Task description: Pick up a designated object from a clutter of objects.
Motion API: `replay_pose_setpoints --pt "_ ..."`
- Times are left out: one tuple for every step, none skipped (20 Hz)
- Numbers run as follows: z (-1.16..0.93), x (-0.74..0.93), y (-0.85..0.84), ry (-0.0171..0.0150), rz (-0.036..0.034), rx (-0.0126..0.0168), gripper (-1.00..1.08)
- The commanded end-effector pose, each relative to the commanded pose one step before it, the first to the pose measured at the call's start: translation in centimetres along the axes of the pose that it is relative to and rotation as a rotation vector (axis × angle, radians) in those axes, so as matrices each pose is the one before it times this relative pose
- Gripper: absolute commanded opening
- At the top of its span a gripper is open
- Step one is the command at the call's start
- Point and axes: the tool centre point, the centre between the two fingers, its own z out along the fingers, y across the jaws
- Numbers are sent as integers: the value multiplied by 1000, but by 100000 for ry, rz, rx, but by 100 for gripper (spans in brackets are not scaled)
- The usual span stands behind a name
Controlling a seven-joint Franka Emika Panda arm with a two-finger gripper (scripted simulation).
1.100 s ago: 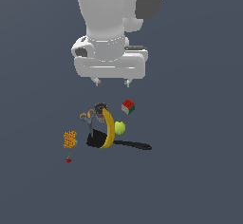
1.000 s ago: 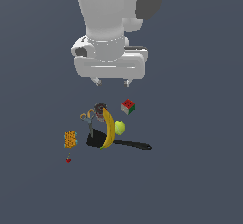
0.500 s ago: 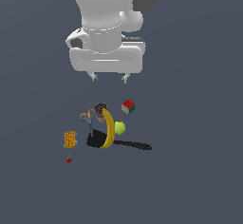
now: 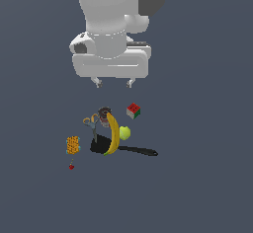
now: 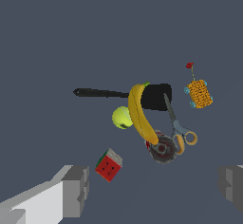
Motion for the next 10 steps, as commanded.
replay_pose_setpoints --pt "633 154 -14 -145 -2582 -244 100" --pt "329 83 -10 -68 -1362 -121 100" --pt "361 89 -9 -73 -1498 -130 100" --pt "391 95 -8 -75 -1638 -140 100" --pt "424 99 -8 -81 -1779 -148 100" --pt "459 104 -10 -92 -1925 -154 100" --pt "495 107 -10 -103 -2069 -159 100" --pt "529 110 -11 -112 -2215 -163 100" --pt "564 111 -11 -121 -2360 -165 100" --pt "599 112 -13 -131 -2508 -166 100"
